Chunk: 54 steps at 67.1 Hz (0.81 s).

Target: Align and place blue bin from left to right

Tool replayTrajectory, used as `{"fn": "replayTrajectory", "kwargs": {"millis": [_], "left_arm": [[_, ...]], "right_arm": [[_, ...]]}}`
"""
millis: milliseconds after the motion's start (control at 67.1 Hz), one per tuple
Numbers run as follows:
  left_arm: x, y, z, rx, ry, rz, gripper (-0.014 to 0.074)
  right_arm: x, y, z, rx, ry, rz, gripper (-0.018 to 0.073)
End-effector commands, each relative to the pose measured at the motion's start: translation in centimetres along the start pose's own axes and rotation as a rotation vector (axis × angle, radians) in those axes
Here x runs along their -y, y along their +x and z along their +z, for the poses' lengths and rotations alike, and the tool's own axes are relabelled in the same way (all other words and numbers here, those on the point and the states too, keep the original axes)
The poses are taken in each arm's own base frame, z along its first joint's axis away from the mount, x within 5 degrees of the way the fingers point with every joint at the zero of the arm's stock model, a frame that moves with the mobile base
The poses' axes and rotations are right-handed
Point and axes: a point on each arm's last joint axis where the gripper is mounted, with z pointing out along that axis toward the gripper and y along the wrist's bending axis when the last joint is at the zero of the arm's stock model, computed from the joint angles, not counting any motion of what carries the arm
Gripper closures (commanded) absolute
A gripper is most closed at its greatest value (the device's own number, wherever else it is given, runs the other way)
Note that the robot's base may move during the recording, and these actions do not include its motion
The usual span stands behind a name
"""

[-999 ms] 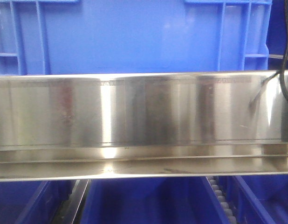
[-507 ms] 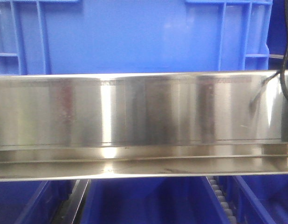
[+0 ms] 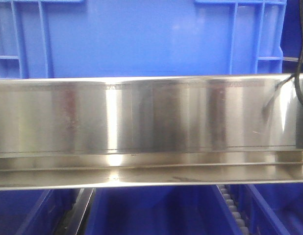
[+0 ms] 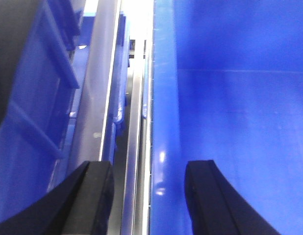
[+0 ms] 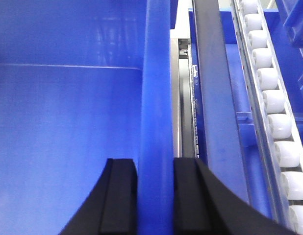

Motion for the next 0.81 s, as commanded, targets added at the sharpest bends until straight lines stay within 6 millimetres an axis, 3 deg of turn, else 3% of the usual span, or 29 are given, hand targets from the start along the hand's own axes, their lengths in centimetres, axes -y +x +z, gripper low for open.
{"fn": "replayTrajectory", "kwargs": {"millis": [0, 179, 388, 790], "left_arm": [[-0.3, -0.2, -0.1, 0.012, -0.006, -0.010, 0.0330], [-0.1, 0.6, 0.9, -0.030, -0.014, 0.003, 0.0327], [-0.1, 1.0, 1.4, -0.050, -0.021, 0.010, 0.0253], [0.3, 1.1, 1.6, -0.054, 0.005, 0.002, 0.0260]], "right_arm": [[0.2, 0.0, -0.1, -0.010, 0.014, -0.009, 0.0637], [0.2, 0.0, -0.1, -0.008, 0.014, -0.009, 0.0637], [0.2, 0.0, -0.1, -0.006, 0.013, -0.009, 0.0637], [0.2, 0.0, -0.1, -0.006, 0.013, -0.009, 0.0637]]}}
